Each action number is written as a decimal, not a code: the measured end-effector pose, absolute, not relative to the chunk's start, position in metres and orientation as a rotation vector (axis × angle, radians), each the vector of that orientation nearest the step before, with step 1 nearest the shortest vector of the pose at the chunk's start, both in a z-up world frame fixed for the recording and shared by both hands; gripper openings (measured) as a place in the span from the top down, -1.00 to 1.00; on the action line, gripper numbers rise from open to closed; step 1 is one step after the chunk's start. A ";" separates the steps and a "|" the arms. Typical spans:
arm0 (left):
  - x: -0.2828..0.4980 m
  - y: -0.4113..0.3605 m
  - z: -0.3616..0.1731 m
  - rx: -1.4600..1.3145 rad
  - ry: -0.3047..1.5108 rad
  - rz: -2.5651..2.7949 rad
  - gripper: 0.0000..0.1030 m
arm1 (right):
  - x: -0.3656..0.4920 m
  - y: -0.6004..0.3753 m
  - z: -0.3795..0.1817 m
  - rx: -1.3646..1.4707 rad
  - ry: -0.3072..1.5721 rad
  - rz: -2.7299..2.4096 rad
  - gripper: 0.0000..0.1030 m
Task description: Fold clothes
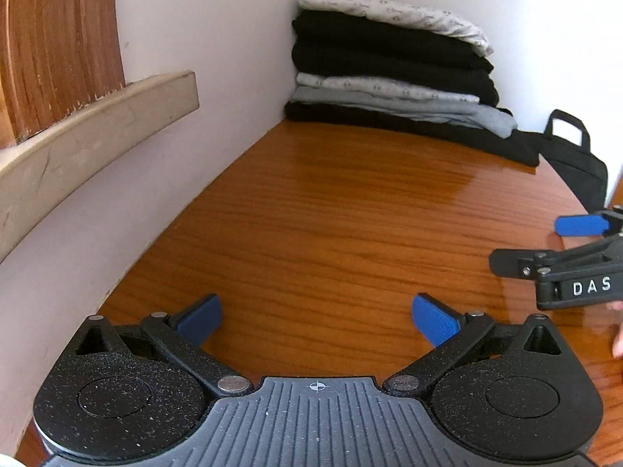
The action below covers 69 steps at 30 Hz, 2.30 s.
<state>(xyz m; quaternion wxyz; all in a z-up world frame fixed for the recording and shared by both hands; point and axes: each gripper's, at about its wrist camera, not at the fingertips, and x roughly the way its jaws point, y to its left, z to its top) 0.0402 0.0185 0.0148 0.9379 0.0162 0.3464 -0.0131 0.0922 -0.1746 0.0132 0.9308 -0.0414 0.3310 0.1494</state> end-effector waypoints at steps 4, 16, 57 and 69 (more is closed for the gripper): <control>0.024 0.015 0.014 0.045 0.708 -0.061 -1.00 | 0.070 -0.175 0.013 -0.058 0.680 0.236 -1.00; 0.015 0.011 0.015 0.062 0.708 -0.108 -1.00 | 0.026 -0.177 0.011 -0.011 0.685 0.090 -1.00; 0.016 0.011 0.015 0.061 0.709 -0.107 -1.00 | 0.025 -0.176 0.010 -0.006 0.683 0.080 -1.00; 0.016 0.010 0.016 0.061 0.709 -0.107 -1.00 | 0.025 -0.176 0.009 -0.006 0.683 0.079 -1.00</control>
